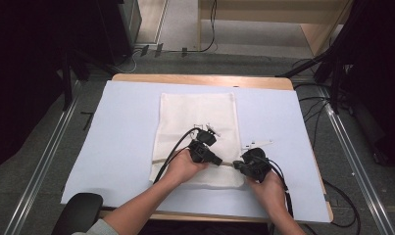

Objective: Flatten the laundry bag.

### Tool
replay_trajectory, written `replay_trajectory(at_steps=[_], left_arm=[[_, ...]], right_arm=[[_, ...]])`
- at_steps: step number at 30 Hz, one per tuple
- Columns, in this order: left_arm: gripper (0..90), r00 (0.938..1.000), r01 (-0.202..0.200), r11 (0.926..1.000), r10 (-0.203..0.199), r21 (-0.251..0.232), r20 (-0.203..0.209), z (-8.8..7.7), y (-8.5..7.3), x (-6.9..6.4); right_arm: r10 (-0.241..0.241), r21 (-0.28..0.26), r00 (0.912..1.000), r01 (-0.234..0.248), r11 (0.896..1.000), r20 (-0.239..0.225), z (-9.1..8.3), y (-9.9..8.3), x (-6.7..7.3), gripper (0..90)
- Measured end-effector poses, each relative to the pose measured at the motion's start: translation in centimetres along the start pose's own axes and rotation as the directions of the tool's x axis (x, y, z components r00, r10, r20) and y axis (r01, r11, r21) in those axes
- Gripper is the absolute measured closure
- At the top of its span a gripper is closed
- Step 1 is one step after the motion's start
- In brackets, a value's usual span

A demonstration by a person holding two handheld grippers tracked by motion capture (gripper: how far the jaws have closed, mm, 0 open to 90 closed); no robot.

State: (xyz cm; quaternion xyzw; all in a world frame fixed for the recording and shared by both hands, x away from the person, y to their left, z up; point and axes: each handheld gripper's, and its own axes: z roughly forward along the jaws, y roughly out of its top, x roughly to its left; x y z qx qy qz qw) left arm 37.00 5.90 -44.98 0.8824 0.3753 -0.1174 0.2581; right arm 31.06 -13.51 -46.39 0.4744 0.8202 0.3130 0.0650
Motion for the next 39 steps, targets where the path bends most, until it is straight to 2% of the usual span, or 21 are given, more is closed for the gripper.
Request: replay_trajectory(at_steps=[1, 2, 4, 5, 6, 7, 8, 10, 13, 21, 24, 25, 28, 31, 34, 37, 39], left_arm=[[89.8, 1.0000, 0.005, 0.9999, -0.005, -0.012, 0.005, 0.0, -0.1, 0.0], [89.9, 0.9995, 0.017, 0.9998, -0.017, 0.007, 0.028, 0.0, -0.1, 0.3], [89.7, 0.9943, 0.074, 0.9973, -0.074, 0.004, 0.077, -0.2, 0.0, 0.9], [89.6, 0.9950, 0.068, 0.9975, -0.070, 0.019, 0.072, 0.0, 0.1, 0.9], [89.5, 0.9967, 0.061, 0.9980, -0.062, 0.013, 0.052, 0.0, 0.2, 0.7], [89.4, 0.9987, 0.044, 0.9990, -0.044, 0.003, 0.027, 0.2, 0.4, 0.4], [89.4, 0.9990, 0.042, 0.9991, -0.042, 0.005, 0.018, 0.3, 0.5, 0.1], [89.0, 0.9994, 0.035, 0.9992, -0.035, -0.017, -0.003, 0.4, 0.8, -0.3], [88.2, 0.9991, 0.041, 0.9990, -0.041, -0.015, 0.007, 0.4, 0.7, -0.2], [84.1, 0.9949, 0.086, 0.9959, -0.084, -0.029, 0.054, 0.4, -0.3, 0.1], [83.3, 0.9949, 0.081, 0.9963, -0.079, -0.028, 0.064, 0.3, -0.6, 0.1], [83.7, 0.9956, 0.077, 0.9966, -0.076, -0.029, 0.056, 0.3, -0.7, 0.1], [87.8, 0.9945, 0.079, 0.9964, -0.077, -0.031, 0.071, 0.3, -0.8, 0.2], [88.6, 0.9955, 0.073, 0.9970, -0.071, -0.028, 0.063, 0.2, -0.8, 0.1], [89.0, 0.9956, 0.075, 0.9962, -0.072, -0.045, 0.060, 0.1, -0.7, 0.2], [89.2, 0.9973, 0.057, 0.9976, -0.055, -0.041, 0.048, 0.1, -0.4, 0.4], [89.3, 0.9979, 0.052, 0.9980, -0.050, -0.038, 0.041, 0.1, -0.3, 0.4]], right_arm=[[0.002, 0.001, 1.0000, -0.002, 1.000, -0.003, 0.0, 0.0, 0.0, 90.0], [0.000, -0.001, 1.0000, 0.000, 1.000, -0.002, 0.0, 0.0, 0.0, 90.0], [0.001, 0.000, 1.0000, -0.001, 1.000, 0.003, 0.0, 0.0, 0.0, 90.0], [0.003, 0.000, 1.0000, -0.003, 1.000, 0.000, 0.0, 0.0, 0.0, 90.0], [0.006, 0.002, 0.9999, -0.006, 1.000, -0.009, 0.0, 0.0, -0.1, 90.0], [0.048, 0.007, 0.9986, -0.048, 0.999, -0.024, 0.0, 0.1, -0.3, 90.0], [0.079, 0.012, 0.9963, -0.079, 0.997, -0.032, -0.1, 0.1, -0.4, 90.0], [0.081, 0.022, 0.9962, -0.080, 0.997, -0.033, -0.3, 0.1, -0.3, 90.0], [0.049, 0.028, 0.9984, -0.049, 0.998, -0.026, -0.4, 0.1, -0.1, 90.0], [0.024, 0.027, 0.9997, -0.024, 0.999, -0.006, -0.2, 0.2, 0.0, 90.0], [0.022, 0.030, 0.9997, -0.022, 0.999, -0.006, -0.2, 0.2, 0.0, 90.0], [0.022, 0.029, 0.9997, -0.022, 0.999, -0.005, -0.2, 0.2, 0.0, 90.0], [0.017, 0.028, 0.9998, -0.017, 0.999, -0.003, -0.2, 0.2, 0.0, 90.0], [0.018, 0.028, 0.9998, -0.018, 0.999, 0.000, -0.2, 0.2, 0.0, 90.0], [0.018, 0.027, 0.9998, -0.018, 0.999, 0.003, -0.2, 0.1, 0.1, 90.0], [0.008, 0.030, 0.9999, -0.008, 1.000, 0.010, -0.2, 0.1, 0.2, 90.0], [0.017, 0.032, 0.9998, -0.017, 0.999, 0.004, -0.2, 0.2, 0.1, 90.0]])
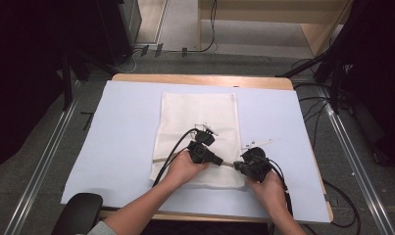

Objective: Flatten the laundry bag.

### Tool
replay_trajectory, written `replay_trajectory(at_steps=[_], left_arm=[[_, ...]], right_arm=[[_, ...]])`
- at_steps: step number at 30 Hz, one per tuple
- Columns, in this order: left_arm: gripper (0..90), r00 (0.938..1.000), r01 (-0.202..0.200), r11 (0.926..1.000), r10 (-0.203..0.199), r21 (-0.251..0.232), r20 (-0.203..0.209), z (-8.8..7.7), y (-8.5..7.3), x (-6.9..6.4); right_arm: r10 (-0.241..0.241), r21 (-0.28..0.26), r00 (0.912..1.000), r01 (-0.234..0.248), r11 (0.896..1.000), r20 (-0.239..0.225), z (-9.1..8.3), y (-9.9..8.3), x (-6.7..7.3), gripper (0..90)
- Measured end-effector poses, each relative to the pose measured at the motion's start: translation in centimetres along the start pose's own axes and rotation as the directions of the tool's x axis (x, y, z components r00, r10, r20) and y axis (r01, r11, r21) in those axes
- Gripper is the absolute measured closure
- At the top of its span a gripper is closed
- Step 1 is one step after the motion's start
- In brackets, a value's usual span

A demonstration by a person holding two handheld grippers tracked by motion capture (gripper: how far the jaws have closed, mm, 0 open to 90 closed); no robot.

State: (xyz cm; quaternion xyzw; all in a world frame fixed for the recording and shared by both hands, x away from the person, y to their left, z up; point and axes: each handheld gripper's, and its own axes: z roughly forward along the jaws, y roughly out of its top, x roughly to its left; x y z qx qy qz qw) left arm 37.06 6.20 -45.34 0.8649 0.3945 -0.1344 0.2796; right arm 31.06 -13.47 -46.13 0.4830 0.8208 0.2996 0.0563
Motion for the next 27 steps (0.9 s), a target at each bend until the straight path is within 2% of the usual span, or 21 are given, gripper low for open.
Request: replay_trajectory(at_steps=[2, 4, 10, 14, 15, 17, 18, 19, 21, 23, 25, 27], left_arm=[[89.4, 0.9997, -0.023, 0.9997, 0.023, 0.008, -0.006, 0.0, 0.1, 0.0], [89.6, 0.9998, -0.019, 0.9998, 0.019, 0.012, 0.001, -0.1, 0.1, 0.2], [89.9, 0.9995, -0.028, 0.9996, 0.028, -0.004, -0.017, -0.3, -0.5, 0.0], [89.9, 0.9943, -0.067, 0.9977, 0.066, -0.008, -0.083, -0.7, -0.7, -0.4], [89.9, 0.9941, -0.067, 0.9977, 0.066, -0.004, -0.086, -0.7, -0.7, -0.4], [89.8, 0.9954, -0.054, 0.9985, 0.053, -0.005, -0.079, -0.7, -0.9, -0.5], [89.7, 0.9981, -0.024, 0.9997, 0.024, -0.005, -0.057, -0.8, -1.0, -0.3], [89.7, 0.9984, -0.019, 0.9998, 0.018, -0.010, -0.054, -0.7, -1.1, -0.4], [89.5, 0.9989, -0.006, 0.9999, 0.006, -0.011, -0.046, -0.6, -1.0, -0.3], [89.4, 0.9994, -0.005, 0.9999, 0.004, -0.009, -0.035, -0.4, -0.9, -0.3], [89.3, 0.9996, 0.008, 0.9999, -0.008, -0.012, -0.029, -0.3, -0.8, -0.3], [89.2, 0.9996, 0.005, 0.9999, -0.006, -0.012, -0.027, -0.2, -0.7, -0.3]], right_arm=[[-0.002, -0.003, 1.0000, 0.002, 1.000, -0.004, 0.0, 0.0, -0.1, 90.0], [0.001, -0.004, 1.0000, -0.001, 1.000, -0.003, 0.0, 0.0, -0.1, 90.0], [-0.005, -0.014, 1.0000, 0.006, 1.000, 0.007, 0.1, -0.1, 0.0, 90.0], [-0.016, -0.021, 0.9998, 0.016, 1.000, 0.007, 0.2, -0.1, 0.1, 90.0], [-0.010, -0.021, 0.9999, 0.010, 1.000, 0.007, 0.2, -0.1, 0.2, 90.0], [-0.026, -0.020, 0.9995, 0.027, 0.999, 0.015, 0.2, -0.1, 0.4, 90.0], [-0.018, -0.019, 0.9998, 0.018, 1.000, 0.013, 0.2, 0.0, 0.3, 90.0], [-0.013, -0.017, 0.9999, 0.013, 1.000, 0.003, 0.2, 0.0, 0.1, 90.0], [0.032, -0.010, 0.9990, -0.032, 0.999, -0.030, 0.2, 0.2, -0.3, 90.0], [0.056, -0.003, 0.9974, -0.057, 0.998, -0.046, 0.0, 0.4, -0.4, 90.0], [0.056, -0.007, 0.9960, -0.057, 0.998, -0.070, -0.3, 0.5, -0.1, 90.0], [0.042, -0.006, 0.9969, -0.042, 0.999, -0.067, -0.5, 0.4, 0.4, 90.0]])
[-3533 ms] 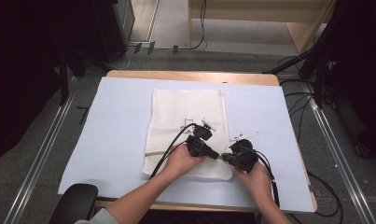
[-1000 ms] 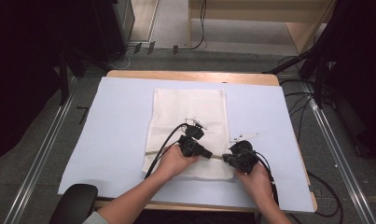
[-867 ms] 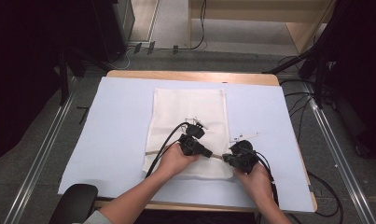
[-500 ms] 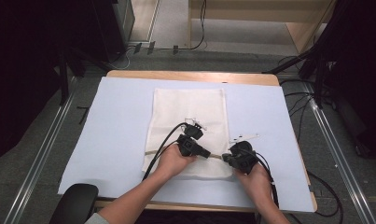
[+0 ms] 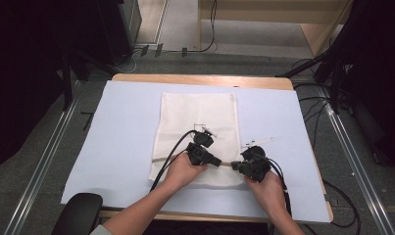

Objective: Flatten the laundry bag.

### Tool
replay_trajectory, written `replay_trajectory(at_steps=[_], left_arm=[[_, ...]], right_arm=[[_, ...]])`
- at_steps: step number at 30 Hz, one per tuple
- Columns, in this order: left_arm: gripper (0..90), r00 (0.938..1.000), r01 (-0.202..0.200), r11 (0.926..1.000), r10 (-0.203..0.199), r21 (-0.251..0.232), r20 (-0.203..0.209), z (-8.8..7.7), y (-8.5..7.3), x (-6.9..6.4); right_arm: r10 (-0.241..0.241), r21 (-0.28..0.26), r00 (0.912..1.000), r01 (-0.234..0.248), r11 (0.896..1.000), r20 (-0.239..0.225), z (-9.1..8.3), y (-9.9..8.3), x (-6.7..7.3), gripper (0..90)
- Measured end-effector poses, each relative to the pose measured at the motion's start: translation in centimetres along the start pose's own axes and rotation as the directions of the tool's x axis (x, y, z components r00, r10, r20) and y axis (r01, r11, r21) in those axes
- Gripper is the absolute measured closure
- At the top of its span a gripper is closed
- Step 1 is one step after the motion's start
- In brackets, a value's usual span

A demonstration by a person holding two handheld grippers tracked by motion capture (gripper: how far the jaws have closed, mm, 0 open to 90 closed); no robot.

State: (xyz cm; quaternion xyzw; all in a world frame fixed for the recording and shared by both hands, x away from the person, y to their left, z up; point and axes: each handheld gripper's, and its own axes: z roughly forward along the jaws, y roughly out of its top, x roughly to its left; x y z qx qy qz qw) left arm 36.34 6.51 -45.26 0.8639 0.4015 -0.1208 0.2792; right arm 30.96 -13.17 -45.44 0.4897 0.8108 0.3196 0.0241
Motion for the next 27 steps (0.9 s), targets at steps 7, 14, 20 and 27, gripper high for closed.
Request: replay_trajectory(at_steps=[7, 14, 20, 27], left_arm=[[89.1, 0.9981, 0.043, 0.9990, -0.043, -0.012, 0.045, 0.0, 0.2, 0.4], [89.1, 0.9986, 0.033, 0.9994, -0.033, -0.005, 0.042, 0.2, 0.3, 0.2], [89.1, 0.9975, 0.040, 0.9992, -0.040, 0.007, 0.058, 0.2, 0.3, 0.5], [89.4, 0.9993, 0.014, 0.9996, -0.014, 0.026, 0.036, 0.1, 0.5, 0.4]], right_arm=[[-0.019, 0.040, 0.9996, 0.019, 0.999, 0.021, 0.6, -0.5, 0.1, 90.0], [0.049, -0.026, 0.9983, -0.048, 0.998, 0.033, -0.2, 0.3, -1.4, 90.0], [0.063, 0.009, 0.9978, -0.063, 0.998, 0.022, 0.7, 0.6, -1.5, 90.0], [-0.034, 0.018, 0.9965, 0.033, 0.999, 0.076, 0.8, 0.5, -0.8, 90.0]])
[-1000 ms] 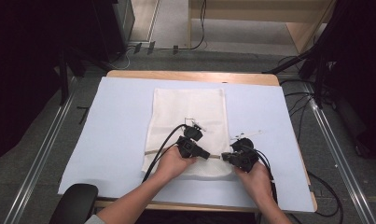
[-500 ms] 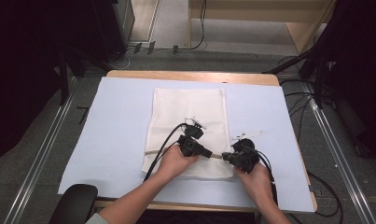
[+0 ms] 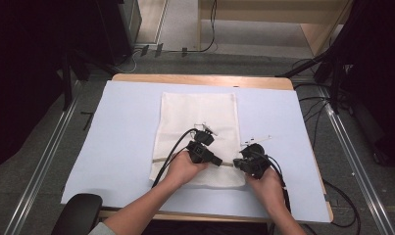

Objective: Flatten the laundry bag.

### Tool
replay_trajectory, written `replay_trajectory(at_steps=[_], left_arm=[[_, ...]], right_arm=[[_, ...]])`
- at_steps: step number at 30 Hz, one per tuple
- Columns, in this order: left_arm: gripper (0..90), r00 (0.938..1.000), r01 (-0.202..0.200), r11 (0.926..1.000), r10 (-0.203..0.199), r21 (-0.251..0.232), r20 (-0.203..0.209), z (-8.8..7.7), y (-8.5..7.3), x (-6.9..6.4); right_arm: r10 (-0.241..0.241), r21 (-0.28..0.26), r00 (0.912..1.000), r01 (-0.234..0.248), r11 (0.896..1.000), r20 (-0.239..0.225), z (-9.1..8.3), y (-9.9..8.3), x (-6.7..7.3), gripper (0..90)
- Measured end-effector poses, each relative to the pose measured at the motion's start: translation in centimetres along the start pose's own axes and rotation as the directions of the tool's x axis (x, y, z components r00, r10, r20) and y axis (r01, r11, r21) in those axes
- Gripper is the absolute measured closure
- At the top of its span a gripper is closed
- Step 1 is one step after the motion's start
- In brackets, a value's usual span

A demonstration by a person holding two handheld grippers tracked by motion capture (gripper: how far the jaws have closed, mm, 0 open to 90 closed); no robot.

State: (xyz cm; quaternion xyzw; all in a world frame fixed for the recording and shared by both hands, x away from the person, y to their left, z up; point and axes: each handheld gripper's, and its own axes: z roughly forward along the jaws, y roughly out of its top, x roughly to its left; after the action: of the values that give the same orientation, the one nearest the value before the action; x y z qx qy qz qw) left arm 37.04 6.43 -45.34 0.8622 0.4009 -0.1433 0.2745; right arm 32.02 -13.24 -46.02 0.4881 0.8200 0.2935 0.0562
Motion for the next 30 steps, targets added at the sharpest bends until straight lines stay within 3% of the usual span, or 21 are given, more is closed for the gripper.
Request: replay_trajectory(at_steps=[4, 7, 9, 10, 12, 15, 17, 18, 21, 30], left_arm=[[89.6, 1.0000, -0.006, 1.0000, 0.006, 0.004, -0.003, -0.1, 0.1, 0.2], [89.7, 0.9960, -0.054, 0.9985, 0.053, -0.007, -0.072, -0.2, 0.0, -0.5], [89.8, 0.9879, -0.081, 0.9967, 0.081, 0.003, -0.132, -0.5, -0.2, -0.9], [89.9, 0.9865, -0.087, 0.9962, 0.085, -0.004, -0.140, -0.8, -0.4, -0.7], [89.8, 0.9965, -0.020, 0.9997, 0.019, -0.011, -0.081, -1.5, -0.8, 0.9], [89.7, 0.9945, -0.024, 0.9996, 0.023, -0.015, -0.102, -2.5, -1.3, 1.2], [89.6, 0.9949, 0.003, 0.9998, -0.005, -0.019, -0.100, -3.5, -1.6, 2.3], [89.6, 0.9963, 0.033, 0.9992, -0.035, -0.022, -0.079, -4.2, -1.8, 3.2], [89.5, 0.9942, 0.086, 0.9959, -0.087, -0.030, -0.063, -6.4, -2.8, 5.1], [89.4, 0.9866, 0.148, 0.9877, -0.151, -0.049, -0.061, -9.8, -6.0, 8.4]], right_arm=[[-0.026, -0.006, 0.9994, 0.026, 1.000, 0.022, 0.0, -0.1, 0.3, 90.0], [-0.035, -0.013, 0.9990, 0.035, 0.999, 0.027, 0.0, -0.2, 0.4, 90.0], [-0.048, -0.015, 0.9983, 0.049, 0.999, 0.033, 0.1, -0.2, 0.5, 90.0], [-0.055, -0.016, 0.9975, 0.056, 0.998, 0.044, 0.1, -0.2, 0.6, 90.0], [-0.051, -0.021, 0.9980, 0.052, 0.998, 0.038, 0.1, -0.3, 0.6, 90.0], [-0.048, -0.022, 0.9983, 0.049, 0.999, 0.034, 0.1, -0.3, 0.6, 90.0], [-0.043, -0.022, 0.9986, 0.044, 0.999, 0.032, 0.1, -0.3, 0.5, 90.0], [-0.043, -0.024, 0.9986, 0.044, 0.999, 0.031, 0.1, -0.3, 0.5, 90.0], [-0.045, -0.030, 0.9987, 0.045, 0.999, 0.025, 0.1, -0.3, 0.4, 90.0], [-0.046, -0.039, 0.9988, 0.046, 0.998, 0.016, 0.1, -0.5, 0.3, 90.0]])
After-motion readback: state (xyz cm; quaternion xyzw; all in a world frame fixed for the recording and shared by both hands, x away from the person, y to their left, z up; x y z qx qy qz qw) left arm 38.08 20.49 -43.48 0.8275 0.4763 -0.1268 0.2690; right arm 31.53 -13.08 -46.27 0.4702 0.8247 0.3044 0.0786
